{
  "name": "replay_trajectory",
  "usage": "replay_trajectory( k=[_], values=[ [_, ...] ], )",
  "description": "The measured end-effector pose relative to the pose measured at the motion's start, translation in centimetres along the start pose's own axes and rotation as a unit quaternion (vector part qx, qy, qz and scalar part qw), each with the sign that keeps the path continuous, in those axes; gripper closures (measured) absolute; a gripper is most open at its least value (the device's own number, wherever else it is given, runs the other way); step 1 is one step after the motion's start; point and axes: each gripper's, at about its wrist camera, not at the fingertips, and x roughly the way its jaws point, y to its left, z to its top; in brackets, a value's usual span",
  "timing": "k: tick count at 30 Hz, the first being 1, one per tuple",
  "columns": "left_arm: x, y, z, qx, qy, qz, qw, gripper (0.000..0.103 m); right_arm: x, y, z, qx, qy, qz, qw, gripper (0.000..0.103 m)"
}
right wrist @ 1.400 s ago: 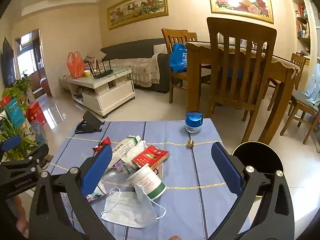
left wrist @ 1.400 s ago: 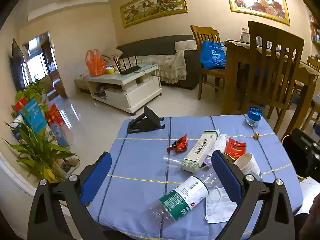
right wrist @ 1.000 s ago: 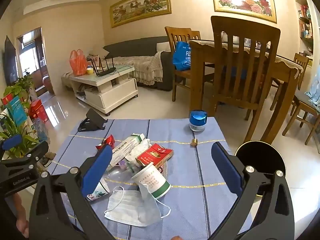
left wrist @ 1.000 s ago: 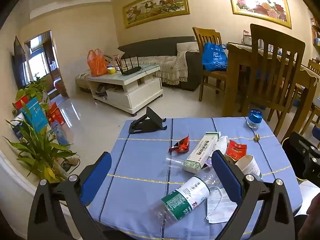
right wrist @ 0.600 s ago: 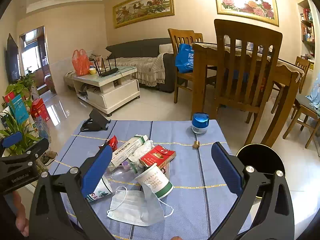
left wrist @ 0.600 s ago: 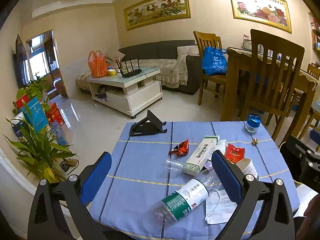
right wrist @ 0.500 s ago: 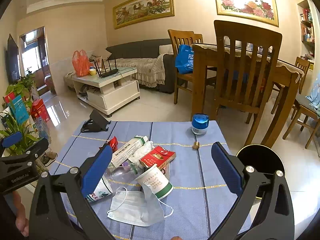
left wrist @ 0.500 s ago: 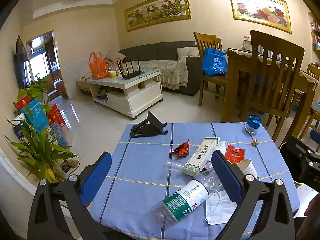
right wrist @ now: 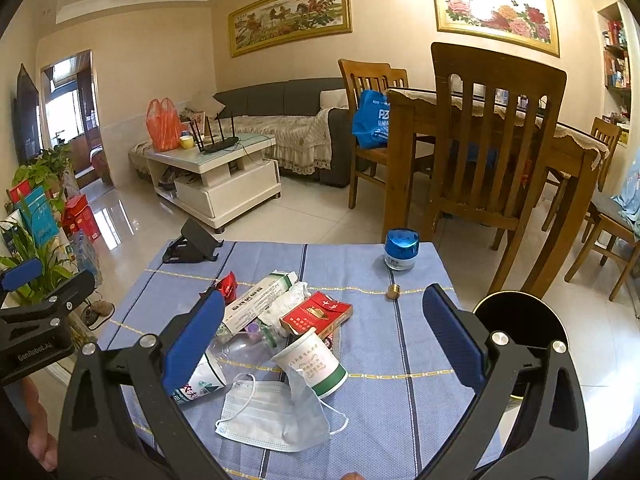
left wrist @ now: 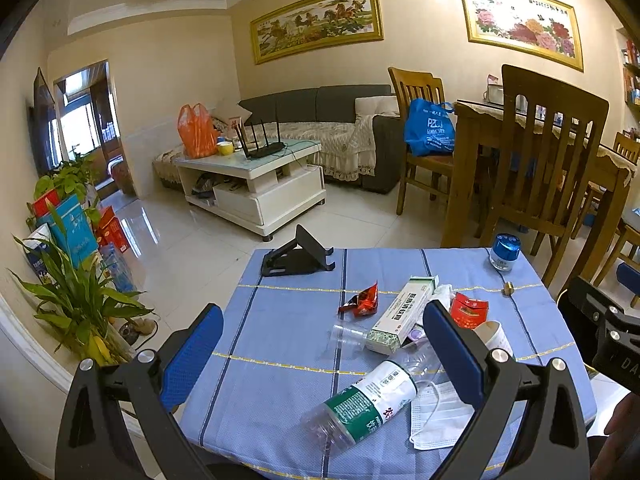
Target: Collect trash
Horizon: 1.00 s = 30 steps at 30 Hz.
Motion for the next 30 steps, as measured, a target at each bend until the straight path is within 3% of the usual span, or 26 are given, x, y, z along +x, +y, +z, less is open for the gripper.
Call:
replay_trajectory(
  k=[30],
  values=[
    [0.66, 0.44, -0.54, -0.005, 0.010, -0.004, 0.9999, 0.006, 0.15, 0.10, -0.08, -0.001, 0.002, -0.001, 1.000, 0.005]
  ],
)
